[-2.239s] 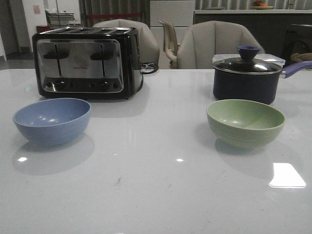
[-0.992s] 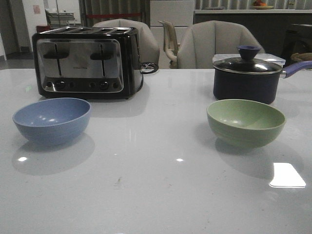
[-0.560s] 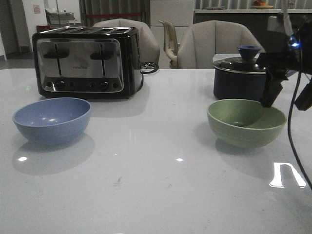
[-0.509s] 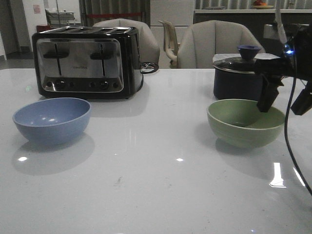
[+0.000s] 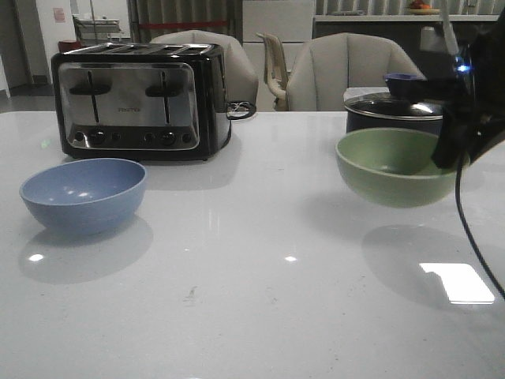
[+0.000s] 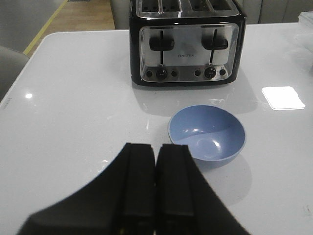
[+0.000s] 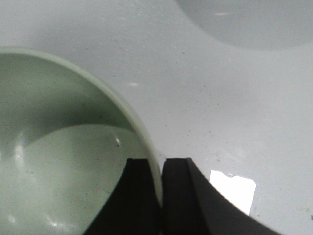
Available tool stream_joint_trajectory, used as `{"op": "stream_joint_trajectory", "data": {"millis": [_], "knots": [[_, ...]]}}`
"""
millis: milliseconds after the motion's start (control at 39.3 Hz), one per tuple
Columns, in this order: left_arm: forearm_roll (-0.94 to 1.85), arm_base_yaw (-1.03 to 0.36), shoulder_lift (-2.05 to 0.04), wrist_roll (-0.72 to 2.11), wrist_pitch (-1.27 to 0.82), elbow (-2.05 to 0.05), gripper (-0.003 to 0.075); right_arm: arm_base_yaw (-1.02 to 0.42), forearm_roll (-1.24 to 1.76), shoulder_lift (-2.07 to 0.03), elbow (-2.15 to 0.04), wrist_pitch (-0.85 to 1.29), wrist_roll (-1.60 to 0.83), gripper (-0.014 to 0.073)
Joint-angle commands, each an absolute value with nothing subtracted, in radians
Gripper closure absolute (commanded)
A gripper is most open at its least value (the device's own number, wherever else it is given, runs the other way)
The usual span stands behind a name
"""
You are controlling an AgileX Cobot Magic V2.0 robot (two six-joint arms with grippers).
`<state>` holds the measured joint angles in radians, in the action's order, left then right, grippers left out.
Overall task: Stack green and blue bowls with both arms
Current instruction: 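Lower the right gripper onto the green bowl rim and grasp it, then slide the green bowl toward the table center and release it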
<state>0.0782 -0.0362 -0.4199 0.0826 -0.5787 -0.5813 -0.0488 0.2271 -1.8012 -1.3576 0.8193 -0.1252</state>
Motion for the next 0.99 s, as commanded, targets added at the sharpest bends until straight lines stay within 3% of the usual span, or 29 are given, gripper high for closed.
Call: {"op": "stream_joint_trajectory", "data": {"millis": [0, 229, 433, 763, 967], "knots": [[0.087, -0.035, -0.432, 0.079, -0.495, -0.609, 0.0619, -0.096, 0.241, -1.666, -1.386, 0.821, -0.140, 0.0559], [0.087, -0.035, -0.432, 0.079, -0.495, -0.609, 0.0620, -0.377, 0.268, -1.653, -1.348, 0.782, -0.139, 0.0559], [0.087, -0.035, -0.432, 0.079, -0.495, -0.609, 0.0619, -0.448, 0.271, -1.794, -1.347, 0.747, -0.139, 0.0551], [0.087, -0.035, -0.432, 0.079, -0.495, -0.609, 0.0620, -0.448, 0.270, -1.846, -1.358, 0.696, -0.139, 0.0221], [0.087, -0.035, -0.432, 0.079, -0.495, -0.609, 0.0619, -0.448, 0.243, -1.541, -1.273, 0.703, -0.151, 0.0214]]}}
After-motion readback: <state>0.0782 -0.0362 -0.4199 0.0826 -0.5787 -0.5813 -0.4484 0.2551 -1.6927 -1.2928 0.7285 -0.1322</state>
